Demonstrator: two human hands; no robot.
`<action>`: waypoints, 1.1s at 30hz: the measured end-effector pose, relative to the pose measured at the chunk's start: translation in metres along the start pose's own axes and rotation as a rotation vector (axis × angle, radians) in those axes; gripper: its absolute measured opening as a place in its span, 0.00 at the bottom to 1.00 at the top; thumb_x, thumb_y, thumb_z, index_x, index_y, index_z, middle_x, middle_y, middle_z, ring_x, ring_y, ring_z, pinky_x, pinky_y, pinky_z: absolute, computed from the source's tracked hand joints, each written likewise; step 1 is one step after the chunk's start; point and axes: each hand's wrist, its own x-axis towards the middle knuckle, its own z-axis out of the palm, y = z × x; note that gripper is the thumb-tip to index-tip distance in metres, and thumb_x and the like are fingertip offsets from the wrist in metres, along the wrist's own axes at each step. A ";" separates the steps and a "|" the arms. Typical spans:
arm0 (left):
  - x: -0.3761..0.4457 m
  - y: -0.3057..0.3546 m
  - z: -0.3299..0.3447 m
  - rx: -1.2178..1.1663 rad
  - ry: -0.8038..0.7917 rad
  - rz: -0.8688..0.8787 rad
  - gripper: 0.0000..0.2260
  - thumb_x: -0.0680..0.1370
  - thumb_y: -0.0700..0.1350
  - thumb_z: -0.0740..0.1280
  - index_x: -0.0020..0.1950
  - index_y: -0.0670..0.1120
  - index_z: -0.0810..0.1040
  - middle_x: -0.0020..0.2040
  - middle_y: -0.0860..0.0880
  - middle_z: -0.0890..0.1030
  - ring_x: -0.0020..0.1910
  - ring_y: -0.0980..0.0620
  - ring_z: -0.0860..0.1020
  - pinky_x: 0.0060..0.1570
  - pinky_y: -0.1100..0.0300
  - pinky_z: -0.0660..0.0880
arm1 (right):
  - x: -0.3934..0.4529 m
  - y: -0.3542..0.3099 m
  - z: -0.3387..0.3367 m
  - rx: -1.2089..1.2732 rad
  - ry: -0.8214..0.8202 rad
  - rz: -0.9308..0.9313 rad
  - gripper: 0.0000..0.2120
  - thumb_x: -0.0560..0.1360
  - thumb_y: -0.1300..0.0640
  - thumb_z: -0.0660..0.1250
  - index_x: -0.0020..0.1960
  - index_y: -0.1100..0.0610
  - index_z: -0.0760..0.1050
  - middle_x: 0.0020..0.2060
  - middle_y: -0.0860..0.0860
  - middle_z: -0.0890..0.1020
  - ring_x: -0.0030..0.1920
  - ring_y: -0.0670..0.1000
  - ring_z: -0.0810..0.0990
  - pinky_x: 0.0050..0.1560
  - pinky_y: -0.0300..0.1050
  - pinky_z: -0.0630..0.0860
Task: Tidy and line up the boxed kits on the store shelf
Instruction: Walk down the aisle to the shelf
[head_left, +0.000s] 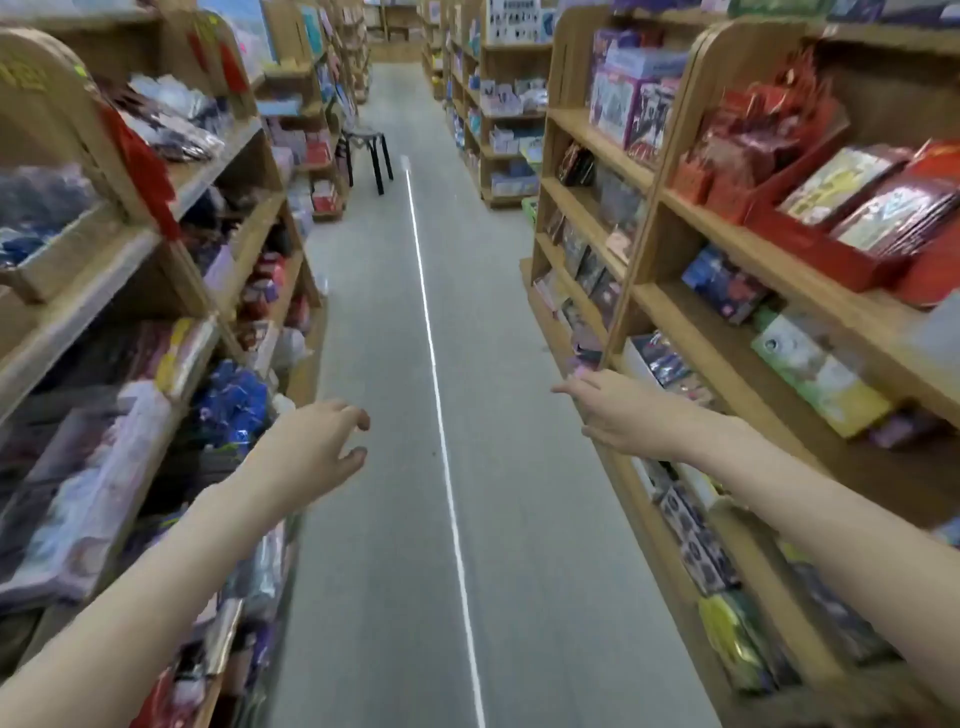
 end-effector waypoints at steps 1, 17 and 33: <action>0.001 -0.007 0.015 -0.038 -0.028 -0.014 0.11 0.74 0.42 0.66 0.55 0.41 0.77 0.52 0.43 0.79 0.52 0.43 0.77 0.49 0.54 0.69 | 0.002 0.000 0.013 0.002 -0.087 0.028 0.25 0.78 0.56 0.59 0.72 0.52 0.55 0.63 0.54 0.70 0.63 0.54 0.69 0.59 0.48 0.70; 0.249 -0.069 0.167 -0.231 -0.609 -0.262 0.15 0.78 0.45 0.61 0.65 0.45 0.71 0.60 0.48 0.77 0.59 0.48 0.75 0.55 0.60 0.69 | 0.249 0.132 0.082 1.663 0.079 0.862 0.12 0.77 0.65 0.60 0.59 0.62 0.66 0.40 0.59 0.81 0.38 0.54 0.79 0.43 0.44 0.77; 0.674 -0.333 0.117 -0.392 -0.293 -0.381 0.09 0.77 0.45 0.63 0.56 0.45 0.76 0.53 0.48 0.80 0.51 0.50 0.77 0.46 0.59 0.71 | 0.744 0.250 -0.033 0.900 -0.008 0.399 0.22 0.75 0.60 0.63 0.67 0.55 0.60 0.43 0.52 0.77 0.41 0.53 0.81 0.48 0.51 0.76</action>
